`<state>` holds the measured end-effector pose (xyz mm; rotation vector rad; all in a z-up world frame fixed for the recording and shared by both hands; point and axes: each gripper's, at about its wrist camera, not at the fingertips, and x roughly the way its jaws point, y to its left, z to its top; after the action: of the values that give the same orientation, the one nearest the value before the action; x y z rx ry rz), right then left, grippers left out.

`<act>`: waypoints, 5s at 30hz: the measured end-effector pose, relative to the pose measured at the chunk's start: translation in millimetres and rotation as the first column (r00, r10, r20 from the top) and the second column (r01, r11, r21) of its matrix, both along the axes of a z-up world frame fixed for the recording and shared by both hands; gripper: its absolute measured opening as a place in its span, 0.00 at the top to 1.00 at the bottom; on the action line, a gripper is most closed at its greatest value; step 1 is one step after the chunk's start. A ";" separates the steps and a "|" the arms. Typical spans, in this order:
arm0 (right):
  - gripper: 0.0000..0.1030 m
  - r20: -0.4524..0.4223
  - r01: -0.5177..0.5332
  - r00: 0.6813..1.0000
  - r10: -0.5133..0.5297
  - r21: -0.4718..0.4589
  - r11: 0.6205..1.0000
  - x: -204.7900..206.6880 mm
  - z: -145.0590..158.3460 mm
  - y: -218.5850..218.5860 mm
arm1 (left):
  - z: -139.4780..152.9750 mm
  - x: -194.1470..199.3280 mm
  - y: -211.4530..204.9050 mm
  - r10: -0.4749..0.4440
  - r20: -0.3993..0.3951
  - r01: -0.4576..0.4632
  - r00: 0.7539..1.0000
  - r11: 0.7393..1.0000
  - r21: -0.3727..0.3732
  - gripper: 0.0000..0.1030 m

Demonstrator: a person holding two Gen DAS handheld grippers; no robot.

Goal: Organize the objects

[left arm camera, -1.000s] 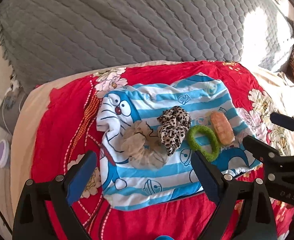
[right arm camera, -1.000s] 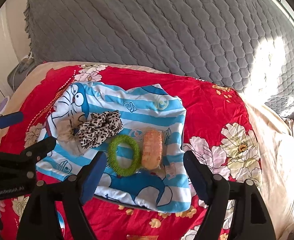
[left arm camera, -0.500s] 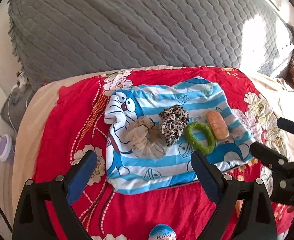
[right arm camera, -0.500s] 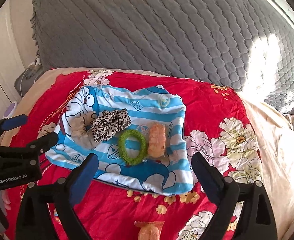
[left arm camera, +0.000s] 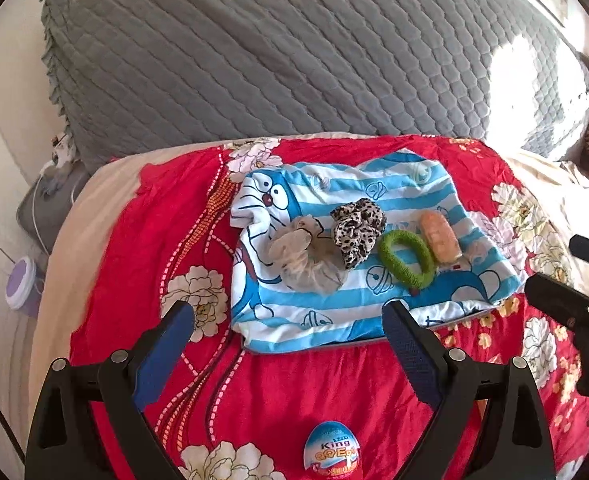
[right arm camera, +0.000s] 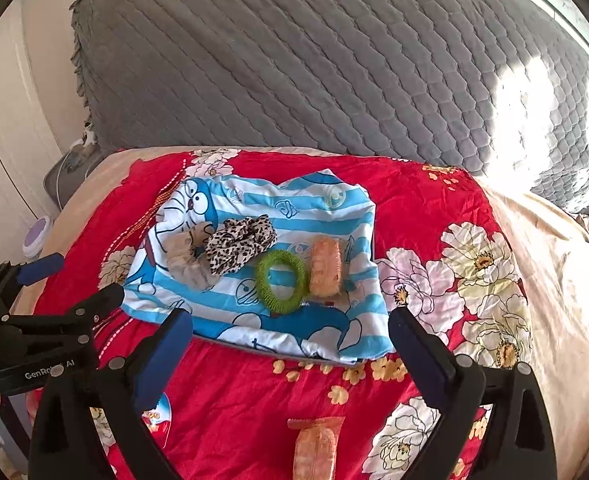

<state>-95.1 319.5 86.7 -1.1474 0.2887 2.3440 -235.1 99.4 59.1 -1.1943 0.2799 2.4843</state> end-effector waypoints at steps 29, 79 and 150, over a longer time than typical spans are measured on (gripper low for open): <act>0.02 -0.056 0.019 0.998 -0.014 0.094 0.995 35.6 32.5 -40.6 | 37.3 49.6 -20.2 -0.014 -0.057 0.017 0.998 0.998 0.052 0.07; 0.02 -0.083 -0.021 0.996 0.038 0.191 0.981 109.8 53.4 -116.3 | 18.5 142.7 -70.1 0.052 -0.061 -0.049 0.997 0.998 0.046 0.07; 0.02 0.045 -0.002 0.999 -0.002 0.092 0.996 132.4 -44.5 -120.3 | -78.8 157.8 -62.2 0.034 0.093 -0.032 0.995 0.999 -0.023 0.07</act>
<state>37.4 199.3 42.3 -1.1543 0.1629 2.3030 -77.3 37.2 -19.7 -1.3301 0.2635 2.4506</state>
